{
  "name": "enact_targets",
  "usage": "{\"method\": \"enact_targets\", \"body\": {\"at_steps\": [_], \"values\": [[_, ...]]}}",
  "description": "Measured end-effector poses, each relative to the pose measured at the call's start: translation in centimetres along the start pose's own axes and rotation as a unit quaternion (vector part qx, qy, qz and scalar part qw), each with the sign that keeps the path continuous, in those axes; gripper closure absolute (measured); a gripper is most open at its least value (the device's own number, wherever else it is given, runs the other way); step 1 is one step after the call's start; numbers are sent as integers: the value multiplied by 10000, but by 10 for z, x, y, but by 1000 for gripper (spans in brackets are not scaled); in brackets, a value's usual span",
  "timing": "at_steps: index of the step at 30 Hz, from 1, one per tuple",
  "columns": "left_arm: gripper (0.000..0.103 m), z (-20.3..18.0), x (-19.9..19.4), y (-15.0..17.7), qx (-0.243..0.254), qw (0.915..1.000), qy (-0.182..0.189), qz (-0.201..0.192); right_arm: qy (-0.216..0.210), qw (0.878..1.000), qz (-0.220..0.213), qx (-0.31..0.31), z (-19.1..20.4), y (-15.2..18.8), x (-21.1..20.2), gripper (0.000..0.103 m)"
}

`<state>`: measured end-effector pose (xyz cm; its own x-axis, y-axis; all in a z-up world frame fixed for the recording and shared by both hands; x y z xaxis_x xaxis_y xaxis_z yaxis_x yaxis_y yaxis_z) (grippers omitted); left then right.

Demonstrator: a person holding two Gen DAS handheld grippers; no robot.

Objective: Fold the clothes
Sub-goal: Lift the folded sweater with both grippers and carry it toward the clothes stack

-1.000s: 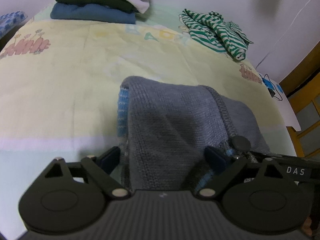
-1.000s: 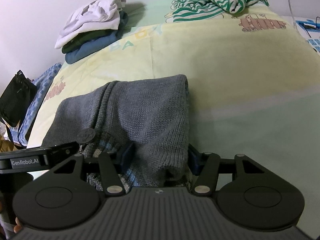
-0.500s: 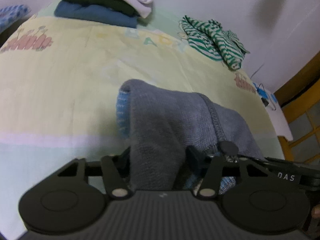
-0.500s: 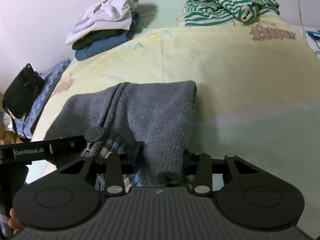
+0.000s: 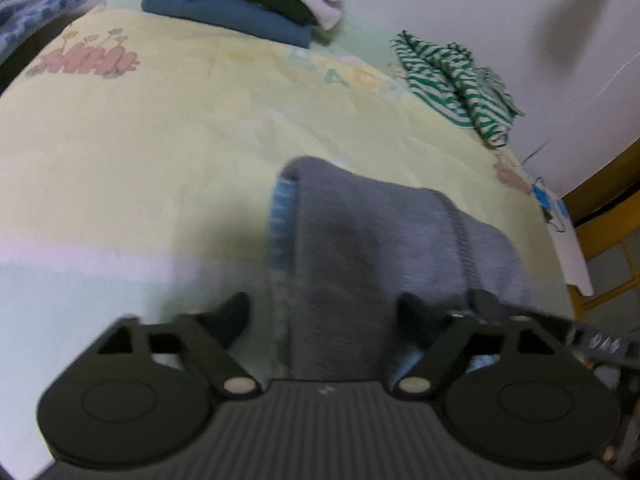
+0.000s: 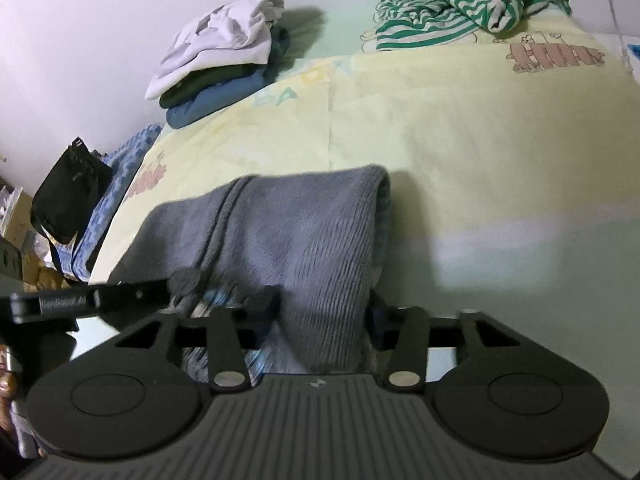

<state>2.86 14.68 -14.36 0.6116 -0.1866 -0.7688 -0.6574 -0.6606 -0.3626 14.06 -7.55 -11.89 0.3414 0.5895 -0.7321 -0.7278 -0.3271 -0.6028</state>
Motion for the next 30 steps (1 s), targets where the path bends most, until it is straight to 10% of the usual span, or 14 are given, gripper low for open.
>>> {"method": "enact_targets", "body": {"at_steps": [21, 30], "values": [[9, -11, 12, -1, 99, 9999, 86, -53, -496, 9984, 218, -153, -1, -9, 24, 30], [41, -18, 1, 16, -54, 9991, 344, -230, -1015, 9941, 228, 290, -8, -3, 23, 56]]}}
Point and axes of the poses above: each gripper's, at about its wrist camera, not at the fingertips, and x roughly the way its jaws point, z to its left, y to its underside, the point moved 8 cm from there along x, roughly the way its jaws point, and after that the axes turned 13 degrees about -x, right-handed, at the moved point
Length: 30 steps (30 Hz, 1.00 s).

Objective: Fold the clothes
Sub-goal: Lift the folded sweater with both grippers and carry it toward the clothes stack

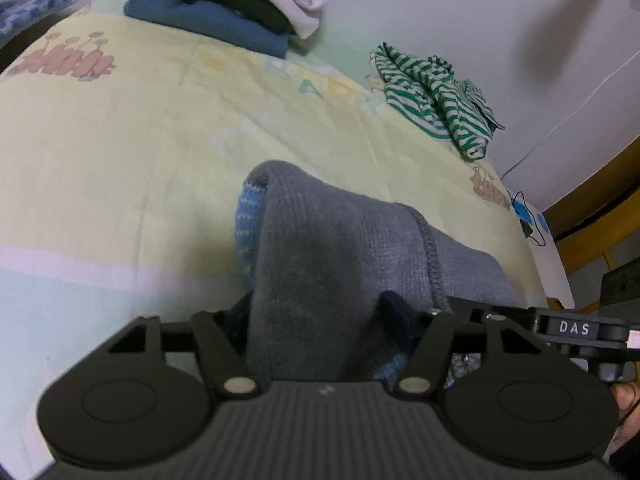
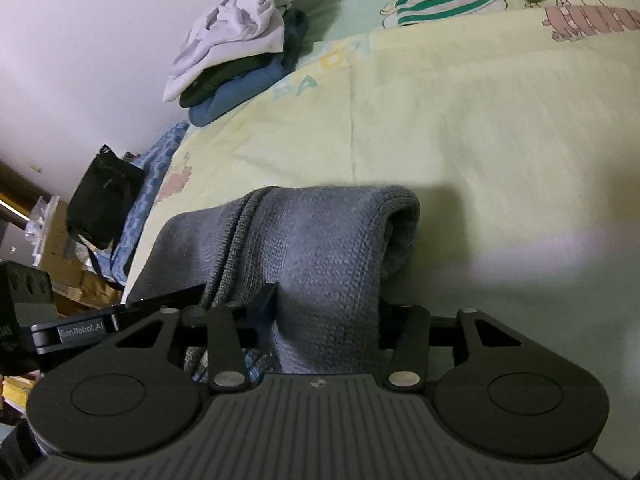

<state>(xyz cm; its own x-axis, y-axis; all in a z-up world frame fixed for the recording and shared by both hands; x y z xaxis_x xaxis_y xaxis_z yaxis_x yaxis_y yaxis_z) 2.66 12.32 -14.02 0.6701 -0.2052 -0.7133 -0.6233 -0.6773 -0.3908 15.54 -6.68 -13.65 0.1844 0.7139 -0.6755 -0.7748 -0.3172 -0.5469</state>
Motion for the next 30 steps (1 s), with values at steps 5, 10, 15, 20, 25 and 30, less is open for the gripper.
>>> {"method": "enact_targets", "body": {"at_steps": [5, 10, 15, 20, 25, 30], "values": [[40, 0, -1, 5, 53, 9999, -104, -69, -214, 9997, 81, 6, -1, 2, 0, 53], [25, 1, 2, 5, 185, 9995, -242, -114, -100, 9992, -86, -365, 7, 6, -2, 50], [45, -8, -3, 7, 423, 9988, -182, -171, 32, 9995, 13, -302, 10, -1, 1, 58], [63, -19, -18, 4, 733, 9972, -89, -134, 71, 9991, -85, -418, 29, -14, -13, 65], [66, -24, -34, -26, 795, 9967, 156, -78, 64, 9986, -215, -472, 48, -40, -24, 65], [66, -42, -51, -86, 1165, 9926, 179, -280, 55, 9982, -289, -517, 67, -85, -23, 65]]}}
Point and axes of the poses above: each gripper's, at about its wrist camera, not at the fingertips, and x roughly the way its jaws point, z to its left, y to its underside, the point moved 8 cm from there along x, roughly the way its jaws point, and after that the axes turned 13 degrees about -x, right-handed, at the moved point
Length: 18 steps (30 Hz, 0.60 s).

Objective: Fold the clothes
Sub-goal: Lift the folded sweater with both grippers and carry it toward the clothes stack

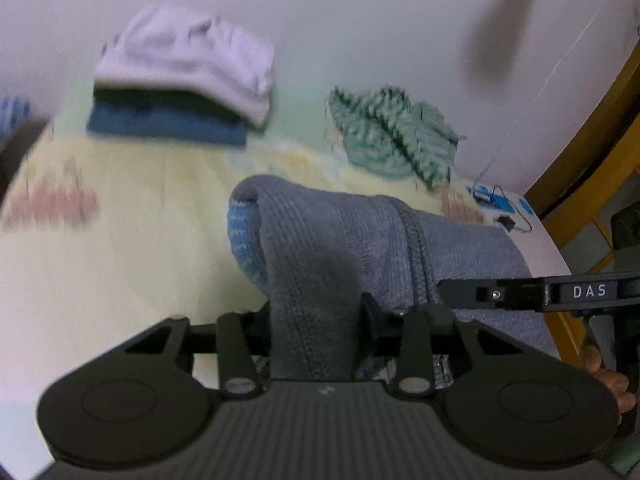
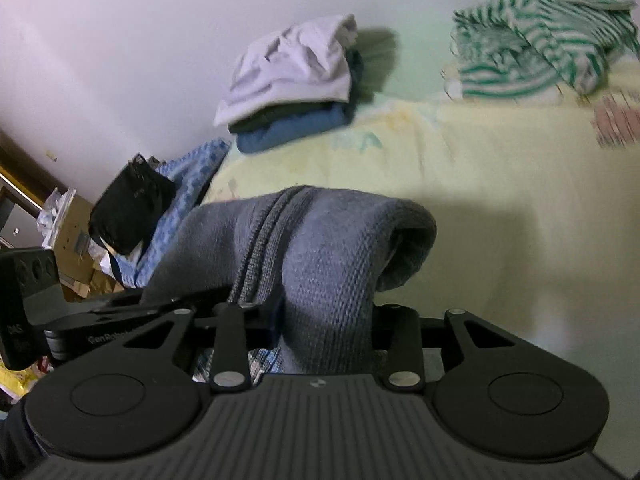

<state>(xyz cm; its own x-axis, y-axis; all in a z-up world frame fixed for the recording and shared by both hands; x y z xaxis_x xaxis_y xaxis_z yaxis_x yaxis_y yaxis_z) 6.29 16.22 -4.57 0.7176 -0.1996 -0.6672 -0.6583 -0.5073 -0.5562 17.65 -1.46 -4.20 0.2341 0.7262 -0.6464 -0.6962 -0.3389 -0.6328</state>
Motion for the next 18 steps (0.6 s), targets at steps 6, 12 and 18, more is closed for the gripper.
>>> {"method": "enact_targets", "body": {"at_steps": [6, 12, 18], "values": [[66, -1, -18, -114, 472, 9972, -155, -556, -56, 9987, -451, -220, 21, -101, 11, 65], [66, 12, -18, -197, 711, 9926, -396, -904, 112, 9951, -789, -586, 38, -184, 41, 65], [66, 36, -5, -260, 617, 9890, -704, -1148, 323, 9904, -1058, -829, 55, -238, 75, 65]]}}
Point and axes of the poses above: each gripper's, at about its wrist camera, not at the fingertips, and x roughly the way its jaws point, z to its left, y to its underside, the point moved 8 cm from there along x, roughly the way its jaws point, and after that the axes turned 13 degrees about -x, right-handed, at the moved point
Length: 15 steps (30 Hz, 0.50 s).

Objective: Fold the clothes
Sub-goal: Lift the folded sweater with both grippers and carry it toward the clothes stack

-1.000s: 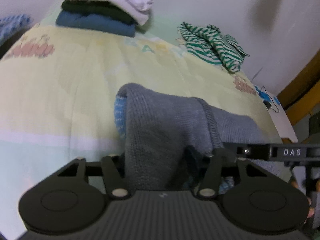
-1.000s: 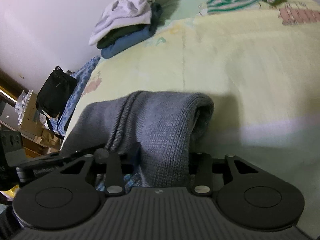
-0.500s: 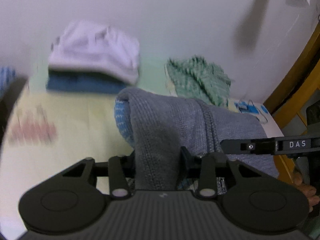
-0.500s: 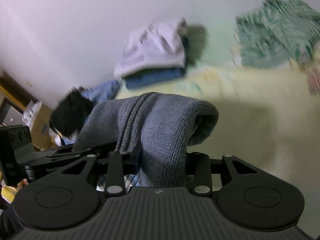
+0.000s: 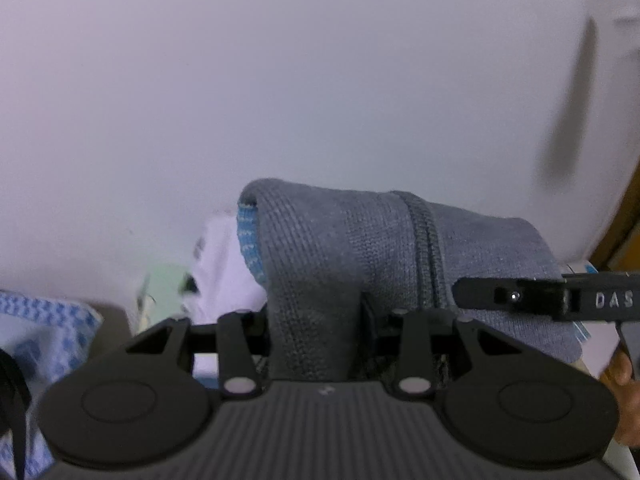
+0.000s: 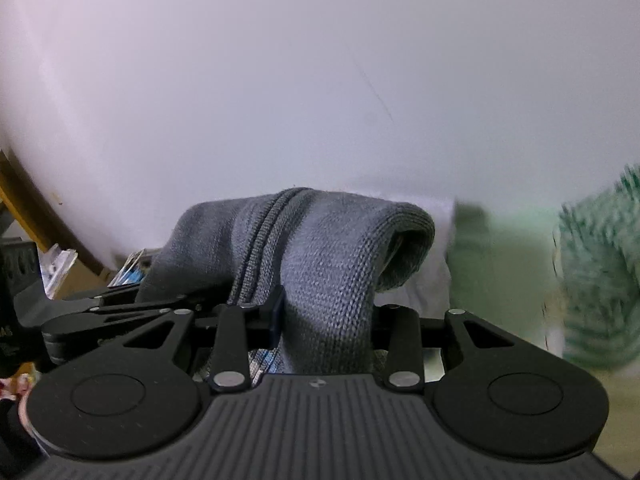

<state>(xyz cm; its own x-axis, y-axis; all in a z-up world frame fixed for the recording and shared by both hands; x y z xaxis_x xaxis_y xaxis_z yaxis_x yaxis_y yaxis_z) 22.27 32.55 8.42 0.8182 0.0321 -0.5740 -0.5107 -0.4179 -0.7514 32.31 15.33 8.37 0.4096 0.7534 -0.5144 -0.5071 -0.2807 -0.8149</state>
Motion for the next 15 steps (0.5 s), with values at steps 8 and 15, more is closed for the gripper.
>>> {"method": "enact_targets", "body": {"at_steps": [8, 15], "values": [[66, 28, 47, -49, -20, 9993, -303, -211, 223, 9993, -296, 100, -10, -37, 59, 65], [64, 53, 99, -37, -128, 9990, -399, 155, 515, 9986, -154, -5, -29, -20, 105, 65]]}}
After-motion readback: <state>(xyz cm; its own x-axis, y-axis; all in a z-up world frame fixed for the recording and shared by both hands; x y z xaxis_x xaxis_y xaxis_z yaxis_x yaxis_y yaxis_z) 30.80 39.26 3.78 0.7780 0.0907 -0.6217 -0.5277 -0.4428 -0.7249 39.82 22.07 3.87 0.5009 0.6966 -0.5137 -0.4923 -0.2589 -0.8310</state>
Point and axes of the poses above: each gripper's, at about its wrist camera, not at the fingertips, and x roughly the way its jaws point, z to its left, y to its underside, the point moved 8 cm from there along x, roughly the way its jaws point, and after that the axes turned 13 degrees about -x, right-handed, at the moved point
